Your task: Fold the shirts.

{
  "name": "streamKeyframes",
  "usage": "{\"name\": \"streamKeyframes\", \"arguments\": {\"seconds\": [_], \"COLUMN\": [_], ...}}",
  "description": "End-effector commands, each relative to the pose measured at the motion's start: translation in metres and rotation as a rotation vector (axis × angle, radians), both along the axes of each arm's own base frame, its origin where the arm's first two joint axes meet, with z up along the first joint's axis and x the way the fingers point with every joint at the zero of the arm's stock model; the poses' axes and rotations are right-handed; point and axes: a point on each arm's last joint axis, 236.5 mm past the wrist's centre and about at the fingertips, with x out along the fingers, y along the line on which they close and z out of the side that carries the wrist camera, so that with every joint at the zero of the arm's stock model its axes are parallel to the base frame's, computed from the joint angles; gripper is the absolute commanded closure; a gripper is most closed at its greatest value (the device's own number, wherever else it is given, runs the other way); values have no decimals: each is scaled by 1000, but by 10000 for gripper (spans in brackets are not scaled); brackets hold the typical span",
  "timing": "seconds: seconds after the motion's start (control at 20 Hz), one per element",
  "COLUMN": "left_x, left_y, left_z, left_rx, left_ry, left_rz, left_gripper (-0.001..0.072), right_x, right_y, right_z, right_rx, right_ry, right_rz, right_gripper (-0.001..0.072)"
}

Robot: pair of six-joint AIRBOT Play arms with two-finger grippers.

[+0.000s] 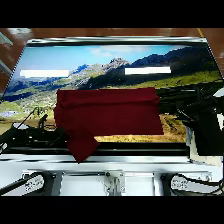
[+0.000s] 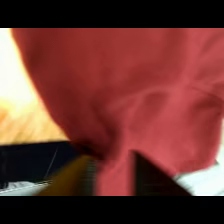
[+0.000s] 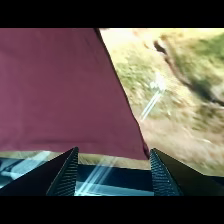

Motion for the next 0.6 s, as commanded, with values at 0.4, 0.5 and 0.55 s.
{"name": "streamKeyframes", "arguments": {"seconds": [0.4, 0.5, 0.55], "left_x": [17, 17, 17], "left_y": [-15, -16, -16], "left_z": [26, 29, 29], "left_rx": [-39, -40, -39], "left_ry": [-104, -110, -113], "left_rz": [-57, -60, -61], "left_gripper": [664, 664, 664], "right_x": [-43, -40, -39], "right_y": [30, 35, 36], "right_z": [-62, -67, -70], "right_rx": [112, 139, 140], "right_ry": [168, 169, 173], "right_rz": [-53, -77, -78], "right_gripper": [36, 36, 36]}}
